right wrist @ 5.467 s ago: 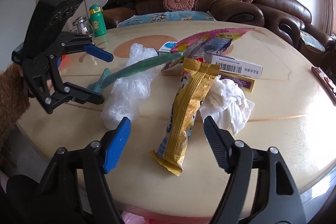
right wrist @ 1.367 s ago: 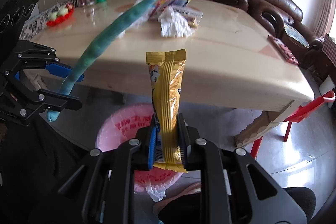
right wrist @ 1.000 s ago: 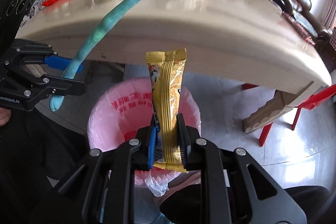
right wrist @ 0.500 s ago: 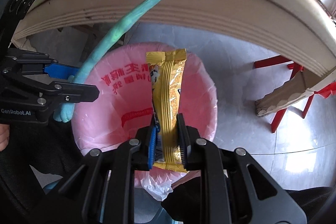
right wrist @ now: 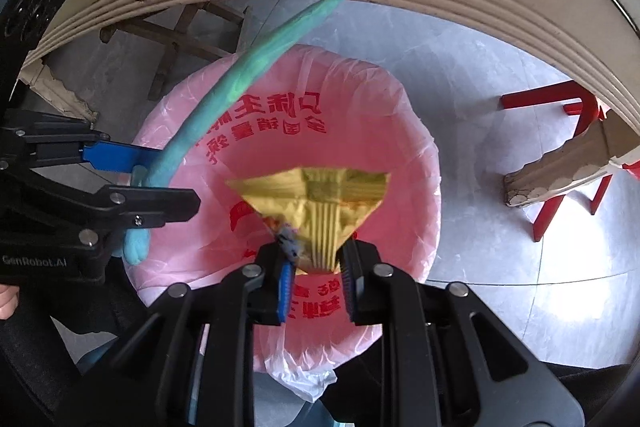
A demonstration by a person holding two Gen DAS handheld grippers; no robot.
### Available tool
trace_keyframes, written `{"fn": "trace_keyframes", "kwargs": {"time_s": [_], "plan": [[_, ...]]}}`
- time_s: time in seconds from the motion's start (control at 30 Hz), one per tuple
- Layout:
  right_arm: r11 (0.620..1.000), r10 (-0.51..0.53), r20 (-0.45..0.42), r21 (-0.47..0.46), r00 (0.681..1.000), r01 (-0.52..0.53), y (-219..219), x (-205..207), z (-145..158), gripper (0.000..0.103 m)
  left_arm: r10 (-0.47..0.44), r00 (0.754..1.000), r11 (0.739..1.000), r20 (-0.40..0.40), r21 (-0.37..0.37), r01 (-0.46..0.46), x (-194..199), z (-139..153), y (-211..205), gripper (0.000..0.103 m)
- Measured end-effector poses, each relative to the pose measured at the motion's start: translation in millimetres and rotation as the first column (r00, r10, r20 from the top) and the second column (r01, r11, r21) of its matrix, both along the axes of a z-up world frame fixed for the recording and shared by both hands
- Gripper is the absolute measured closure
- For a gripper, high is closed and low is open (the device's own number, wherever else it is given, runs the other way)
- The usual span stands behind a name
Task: Collect trash
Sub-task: 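Open the right tool then the left tool, dropping both items into the bin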
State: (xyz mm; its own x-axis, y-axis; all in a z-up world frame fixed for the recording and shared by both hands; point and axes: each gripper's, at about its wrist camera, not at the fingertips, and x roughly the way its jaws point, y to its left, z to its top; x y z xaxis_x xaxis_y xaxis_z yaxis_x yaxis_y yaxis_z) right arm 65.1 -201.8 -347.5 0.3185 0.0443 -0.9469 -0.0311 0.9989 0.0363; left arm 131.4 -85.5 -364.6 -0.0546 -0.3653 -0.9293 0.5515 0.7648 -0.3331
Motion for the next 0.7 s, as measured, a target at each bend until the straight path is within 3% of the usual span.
{"fn": "trace_keyframes", "kwargs": {"time_s": [0.33,0.4,0.43,0.47,0.53,0.6,0.7], "plan": [[0.996,0.034,0.036,0.082,0.999,-0.037,7,5,0,0.082,-0.003,1.000,1.000,0.002,-0.010,0.003,4,-4,-2,0.056],[0.996,0.037,0.046,0.082,0.998,-0.040,9,5,2,0.076,0.008,1.000,1.000,-0.003,-0.003,-0.008,6,-6,-1,0.056],[0.996,0.036,0.048,0.075,0.998,-0.040,9,5,2,0.067,0.013,1.000,1.000,-0.009,-0.006,-0.013,8,-6,1,0.056],[0.997,0.028,0.049,0.067,0.998,-0.031,8,5,1,0.043,0.024,1.000,1.000,-0.019,-0.015,-0.024,10,-6,3,0.056],[0.996,0.004,0.060,0.094,0.998,-0.009,6,5,4,0.026,0.032,0.999,0.999,-0.037,-0.033,-0.034,12,-7,4,0.054],[0.996,0.003,0.076,0.084,0.997,-0.010,5,5,7,0.026,0.034,0.999,0.999,-0.023,-0.020,-0.035,13,-6,4,0.043],[0.999,0.016,0.089,0.036,0.996,-0.020,9,5,8,0.026,0.033,0.999,0.999,-0.027,-0.018,-0.034,14,-7,4,0.042]]}}
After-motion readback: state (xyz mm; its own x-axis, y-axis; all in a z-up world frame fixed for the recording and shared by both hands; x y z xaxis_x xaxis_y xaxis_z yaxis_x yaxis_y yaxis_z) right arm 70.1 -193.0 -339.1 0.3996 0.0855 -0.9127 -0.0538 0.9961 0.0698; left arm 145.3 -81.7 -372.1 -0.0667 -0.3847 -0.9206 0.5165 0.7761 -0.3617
